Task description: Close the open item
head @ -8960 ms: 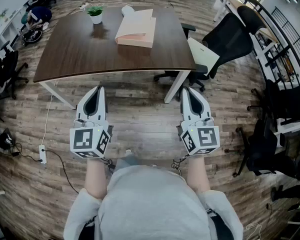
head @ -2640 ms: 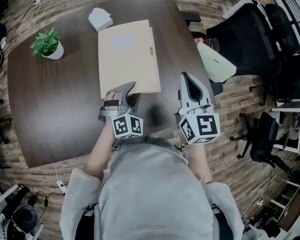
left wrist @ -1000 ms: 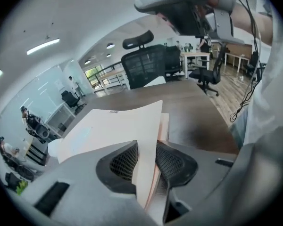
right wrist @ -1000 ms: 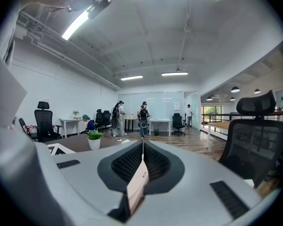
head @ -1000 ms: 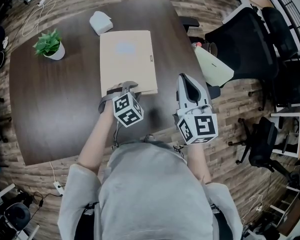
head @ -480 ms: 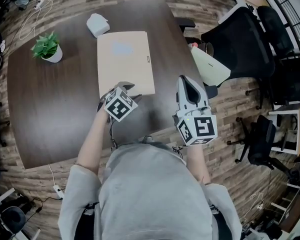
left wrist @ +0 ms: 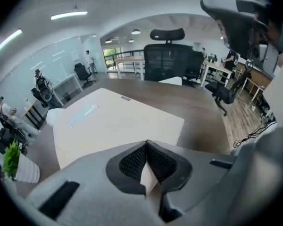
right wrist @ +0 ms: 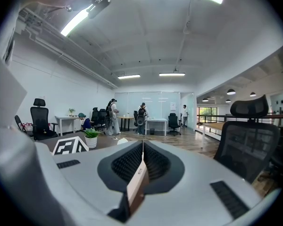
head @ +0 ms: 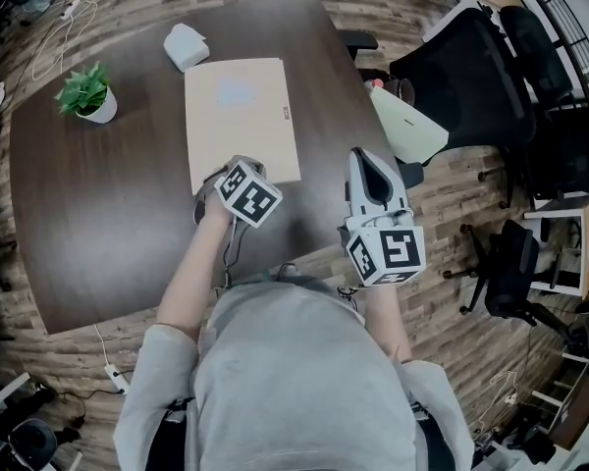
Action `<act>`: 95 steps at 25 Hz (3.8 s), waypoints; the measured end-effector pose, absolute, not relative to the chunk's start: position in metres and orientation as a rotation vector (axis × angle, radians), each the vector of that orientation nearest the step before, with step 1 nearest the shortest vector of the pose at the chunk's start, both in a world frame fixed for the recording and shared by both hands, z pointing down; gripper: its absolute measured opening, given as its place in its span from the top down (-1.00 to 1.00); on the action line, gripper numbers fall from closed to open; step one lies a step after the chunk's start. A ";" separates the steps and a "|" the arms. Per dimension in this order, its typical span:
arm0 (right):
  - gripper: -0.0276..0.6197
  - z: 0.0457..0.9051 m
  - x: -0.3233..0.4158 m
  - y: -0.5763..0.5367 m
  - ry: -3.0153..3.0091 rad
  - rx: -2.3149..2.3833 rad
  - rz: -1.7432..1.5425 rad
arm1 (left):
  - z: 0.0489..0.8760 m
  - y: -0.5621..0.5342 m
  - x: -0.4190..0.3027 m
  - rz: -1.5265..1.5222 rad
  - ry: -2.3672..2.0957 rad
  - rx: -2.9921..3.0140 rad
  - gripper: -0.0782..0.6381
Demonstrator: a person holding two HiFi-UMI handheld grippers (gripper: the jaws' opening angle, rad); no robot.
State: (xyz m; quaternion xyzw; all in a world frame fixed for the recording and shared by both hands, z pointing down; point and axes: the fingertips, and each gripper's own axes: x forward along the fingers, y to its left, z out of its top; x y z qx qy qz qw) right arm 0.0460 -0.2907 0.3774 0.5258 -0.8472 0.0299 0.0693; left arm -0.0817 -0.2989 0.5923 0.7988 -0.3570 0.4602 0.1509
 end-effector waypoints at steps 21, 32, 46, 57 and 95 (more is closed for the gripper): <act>0.87 0.371 0.045 -0.269 -2.629 1.503 0.076 | 0.526 -0.291 -0.123 0.509 -1.410 2.241 0.76; 0.87 0.365 0.037 -0.259 -2.717 1.404 0.080 | 0.451 -0.249 -0.155 0.279 -1.701 2.236 0.76; 0.87 0.346 0.043 -0.238 -2.806 1.314 0.022 | 0.374 -0.193 -0.160 0.092 -1.974 2.239 0.76; 0.87 0.324 0.055 -0.223 -2.860 1.288 -0.046 | 0.324 -0.158 -0.157 -0.048 -2.172 2.240 0.76; 0.87 0.291 0.097 -0.193 -2.929 1.306 -0.147 | 0.295 -0.117 -0.124 -0.051 -2.351 2.209 0.75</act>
